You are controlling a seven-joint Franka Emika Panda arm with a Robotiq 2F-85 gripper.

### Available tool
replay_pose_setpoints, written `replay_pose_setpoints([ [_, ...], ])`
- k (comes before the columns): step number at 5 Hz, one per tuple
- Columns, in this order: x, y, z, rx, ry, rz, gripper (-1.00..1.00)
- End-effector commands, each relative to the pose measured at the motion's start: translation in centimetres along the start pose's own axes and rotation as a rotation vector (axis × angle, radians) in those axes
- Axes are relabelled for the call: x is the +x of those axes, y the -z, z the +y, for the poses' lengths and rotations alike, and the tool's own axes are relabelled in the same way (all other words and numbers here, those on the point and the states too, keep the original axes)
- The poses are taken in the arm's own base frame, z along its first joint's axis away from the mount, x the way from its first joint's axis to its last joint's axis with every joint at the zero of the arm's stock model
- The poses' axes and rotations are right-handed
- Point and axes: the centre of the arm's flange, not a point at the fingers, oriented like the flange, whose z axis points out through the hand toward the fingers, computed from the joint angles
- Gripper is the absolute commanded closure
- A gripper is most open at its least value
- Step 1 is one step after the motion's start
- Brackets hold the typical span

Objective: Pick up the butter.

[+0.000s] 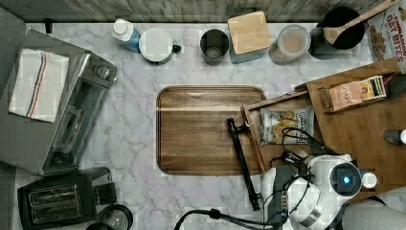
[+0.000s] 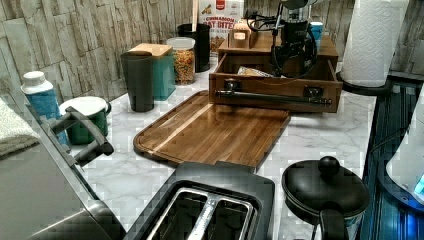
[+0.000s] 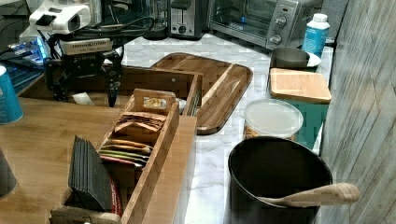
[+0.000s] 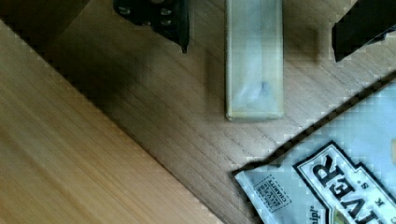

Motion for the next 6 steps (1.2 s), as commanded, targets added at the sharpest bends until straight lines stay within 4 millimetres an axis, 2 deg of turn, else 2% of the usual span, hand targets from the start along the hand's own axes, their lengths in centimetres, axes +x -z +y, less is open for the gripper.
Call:
replay_pose_setpoints([
  [1,-0.9,0.5,0.5,0.026,-0.08,0.005,1.0],
  [2,0.0,-1.0,1.3,0.041,-0.041,0.013,1.0],
  [3,0.2,-0.4,1.5,0.04,-0.015,0.035,1.0],
  [4,0.3,3.6,1.4,0.022,0.11,0.057,1.0],
  [5,1.2,9.1,0.4,0.047,0.229,0.088,1.0],
  [6,1.9,13.7,-0.8,0.025,0.226,0.153,1.0],
])
